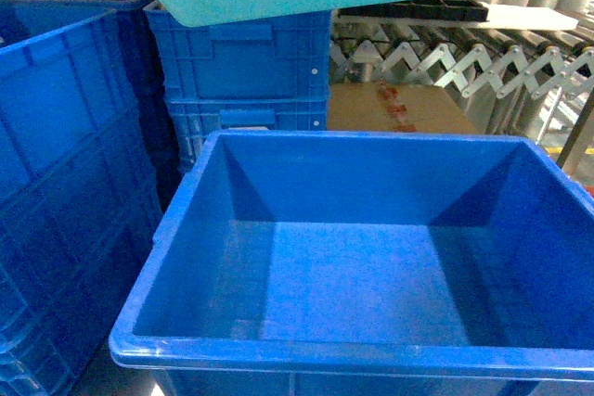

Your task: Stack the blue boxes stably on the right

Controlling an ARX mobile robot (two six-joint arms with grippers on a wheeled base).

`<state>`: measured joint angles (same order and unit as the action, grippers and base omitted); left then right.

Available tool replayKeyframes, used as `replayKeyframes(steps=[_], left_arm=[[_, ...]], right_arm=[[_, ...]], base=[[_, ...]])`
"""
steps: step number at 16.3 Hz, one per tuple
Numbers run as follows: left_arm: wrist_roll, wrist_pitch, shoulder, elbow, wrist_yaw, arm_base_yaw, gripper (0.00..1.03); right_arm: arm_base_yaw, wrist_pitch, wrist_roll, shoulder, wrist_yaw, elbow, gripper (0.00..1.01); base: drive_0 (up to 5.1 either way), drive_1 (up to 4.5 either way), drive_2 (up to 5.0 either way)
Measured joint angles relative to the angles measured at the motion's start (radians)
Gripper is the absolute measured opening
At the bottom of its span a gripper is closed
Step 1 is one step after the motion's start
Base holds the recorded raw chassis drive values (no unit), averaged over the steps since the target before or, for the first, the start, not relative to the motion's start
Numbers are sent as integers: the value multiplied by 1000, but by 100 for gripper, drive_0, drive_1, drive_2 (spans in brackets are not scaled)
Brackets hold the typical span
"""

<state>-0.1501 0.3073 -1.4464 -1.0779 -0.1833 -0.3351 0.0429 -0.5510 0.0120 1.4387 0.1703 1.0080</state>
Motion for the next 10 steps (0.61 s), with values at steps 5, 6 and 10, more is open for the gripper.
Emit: replayKeyframes(steps=[5, 6, 10], left_arm=[[1, 0, 0, 0, -3, -2, 5], [1, 0, 0, 0, -2, -2, 5], [0, 2, 0, 0, -7, -10, 5]], right_arm=[[3, 5, 0, 0, -4, 0, 7], [3, 3, 0, 0, -4, 0, 7], [-7, 2, 0, 0, 0, -2, 7]], base=[[325, -235, -235], [453, -247, -247], [453, -247, -247]])
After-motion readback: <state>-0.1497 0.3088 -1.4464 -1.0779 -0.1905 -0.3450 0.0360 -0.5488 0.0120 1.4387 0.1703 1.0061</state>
